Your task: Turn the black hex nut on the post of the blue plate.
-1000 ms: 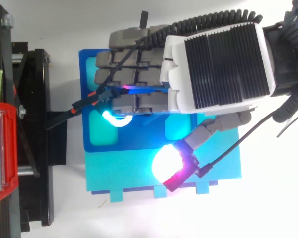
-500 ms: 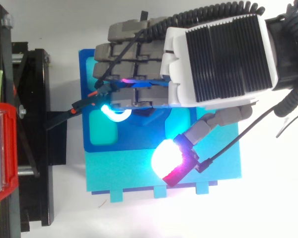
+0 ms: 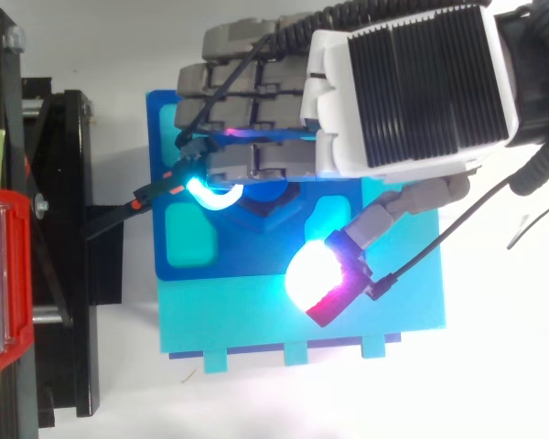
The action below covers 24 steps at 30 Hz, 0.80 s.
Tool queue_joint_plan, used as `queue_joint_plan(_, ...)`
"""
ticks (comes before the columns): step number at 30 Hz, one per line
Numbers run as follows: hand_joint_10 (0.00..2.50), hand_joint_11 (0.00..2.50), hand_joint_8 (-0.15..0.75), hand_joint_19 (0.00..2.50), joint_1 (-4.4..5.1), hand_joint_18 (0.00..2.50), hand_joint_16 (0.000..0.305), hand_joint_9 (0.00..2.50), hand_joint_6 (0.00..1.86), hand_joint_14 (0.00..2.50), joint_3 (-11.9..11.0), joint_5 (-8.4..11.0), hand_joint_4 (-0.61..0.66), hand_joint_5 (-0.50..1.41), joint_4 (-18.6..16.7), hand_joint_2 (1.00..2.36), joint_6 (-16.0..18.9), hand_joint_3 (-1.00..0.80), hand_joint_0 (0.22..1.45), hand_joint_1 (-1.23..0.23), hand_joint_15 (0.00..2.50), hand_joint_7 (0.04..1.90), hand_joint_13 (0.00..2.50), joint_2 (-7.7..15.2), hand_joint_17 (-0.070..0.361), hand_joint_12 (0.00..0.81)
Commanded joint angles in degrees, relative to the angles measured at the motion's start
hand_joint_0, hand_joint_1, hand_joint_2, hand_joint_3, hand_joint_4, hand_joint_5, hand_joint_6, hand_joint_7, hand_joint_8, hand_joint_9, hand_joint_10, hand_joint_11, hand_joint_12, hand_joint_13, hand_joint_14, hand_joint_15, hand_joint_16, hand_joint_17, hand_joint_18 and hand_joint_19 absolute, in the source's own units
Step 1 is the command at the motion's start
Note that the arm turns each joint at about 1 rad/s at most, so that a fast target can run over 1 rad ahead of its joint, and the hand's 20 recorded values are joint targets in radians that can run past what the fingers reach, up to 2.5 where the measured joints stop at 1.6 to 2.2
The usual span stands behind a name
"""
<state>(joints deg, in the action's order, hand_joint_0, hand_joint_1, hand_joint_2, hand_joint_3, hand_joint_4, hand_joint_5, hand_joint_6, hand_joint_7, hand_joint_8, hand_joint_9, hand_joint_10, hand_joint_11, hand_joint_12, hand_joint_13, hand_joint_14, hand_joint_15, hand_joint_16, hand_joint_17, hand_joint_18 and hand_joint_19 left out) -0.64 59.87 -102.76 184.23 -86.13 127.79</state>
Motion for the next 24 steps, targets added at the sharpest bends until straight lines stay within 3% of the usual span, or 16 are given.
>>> queue_joint_plan(1,0.00,0.00,0.308,0.21,-0.33,0.26,0.052,0.41,0.50,0.00,0.07,-0.34,0.26,-0.18,-0.02,1.00,-0.01,-0.50,0.48,-0.29,0.07,0.95,0.37,0.00,0.117,0.414)
queue_joint_plan(16,0.00,0.00,0.307,0.21,-1.56,0.26,0.052,0.41,0.50,0.00,-0.02,-1.83,0.25,-0.18,0.07,1.00,-0.01,-0.50,0.48,-0.29,0.07,0.95,0.38,0.00,0.117,0.415)
queue_joint_plan(24,0.00,0.00,0.308,0.21,-2.70,0.27,0.052,0.41,0.50,0.00,0.07,-3.06,0.26,-0.18,0.07,1.00,-0.01,-0.50,0.48,-0.29,0.07,0.95,0.38,0.00,0.116,0.416)
